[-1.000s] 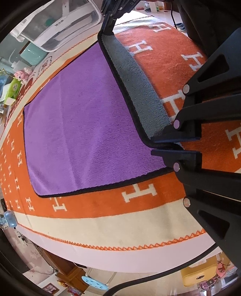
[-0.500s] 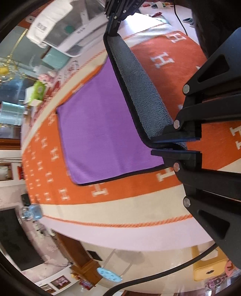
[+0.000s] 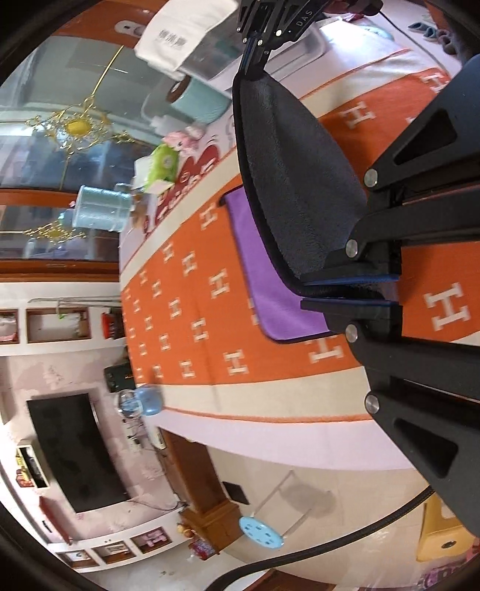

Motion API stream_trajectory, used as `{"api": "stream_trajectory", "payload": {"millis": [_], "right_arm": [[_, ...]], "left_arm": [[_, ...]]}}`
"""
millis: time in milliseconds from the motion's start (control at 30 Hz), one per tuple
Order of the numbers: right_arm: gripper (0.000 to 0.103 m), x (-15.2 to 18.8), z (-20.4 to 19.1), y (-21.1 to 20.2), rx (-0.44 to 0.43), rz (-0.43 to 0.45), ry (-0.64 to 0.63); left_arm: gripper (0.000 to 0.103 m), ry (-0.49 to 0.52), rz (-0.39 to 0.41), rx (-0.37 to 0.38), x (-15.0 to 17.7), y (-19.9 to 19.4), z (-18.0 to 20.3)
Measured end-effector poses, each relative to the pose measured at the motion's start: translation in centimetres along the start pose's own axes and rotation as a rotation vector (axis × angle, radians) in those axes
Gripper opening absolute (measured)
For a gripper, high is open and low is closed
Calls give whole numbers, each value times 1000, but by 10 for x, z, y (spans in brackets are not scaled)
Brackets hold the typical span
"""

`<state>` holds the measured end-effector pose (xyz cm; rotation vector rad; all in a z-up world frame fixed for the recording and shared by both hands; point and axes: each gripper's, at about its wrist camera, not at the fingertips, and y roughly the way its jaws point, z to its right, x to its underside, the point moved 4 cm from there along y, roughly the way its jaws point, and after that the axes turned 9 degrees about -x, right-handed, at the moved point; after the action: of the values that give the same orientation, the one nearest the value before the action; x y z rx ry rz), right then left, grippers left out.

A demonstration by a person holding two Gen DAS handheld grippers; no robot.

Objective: Fold towel

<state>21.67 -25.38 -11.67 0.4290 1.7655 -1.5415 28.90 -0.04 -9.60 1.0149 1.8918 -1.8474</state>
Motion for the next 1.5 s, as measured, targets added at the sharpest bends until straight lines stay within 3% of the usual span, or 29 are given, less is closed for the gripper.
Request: {"api": "stream_trajectory", "payload": {"millis": [200, 433, 900, 933, 1033, 1100, 1167, 1200, 1500], "right_arm": [[5, -24, 15, 22, 16, 47, -1], [5, -45, 33, 57, 22, 68, -6], [6, -48, 52, 147, 12, -11, 10], [6, -47, 52, 151, 10, -19, 13], [14, -47, 50, 163, 1, -39, 13], [34, -46, 48, 166, 5, -44, 20], [46, -46, 47, 166, -6, -45, 28], [48, -46, 45, 165, -18, -42, 33], [66, -39, 38, 138, -29, -30, 76]], "left_arm": [[4, -35, 36, -32, -27, 23, -6], [4, -83, 26, -71, -50, 68, -15], [8, -101, -86, -133, -44, 159, -11], [10, -96, -91, -138, -42, 164, -10], [30, -112, -94, -150, -40, 170, -8], [40, -125, -79, -161, -41, 167, -9], [51, -125, -73, -169, -42, 163, -9], [56, -120, -69, -175, -42, 160, -8], [76, -123, -45, -199, -34, 119, -6]]}}
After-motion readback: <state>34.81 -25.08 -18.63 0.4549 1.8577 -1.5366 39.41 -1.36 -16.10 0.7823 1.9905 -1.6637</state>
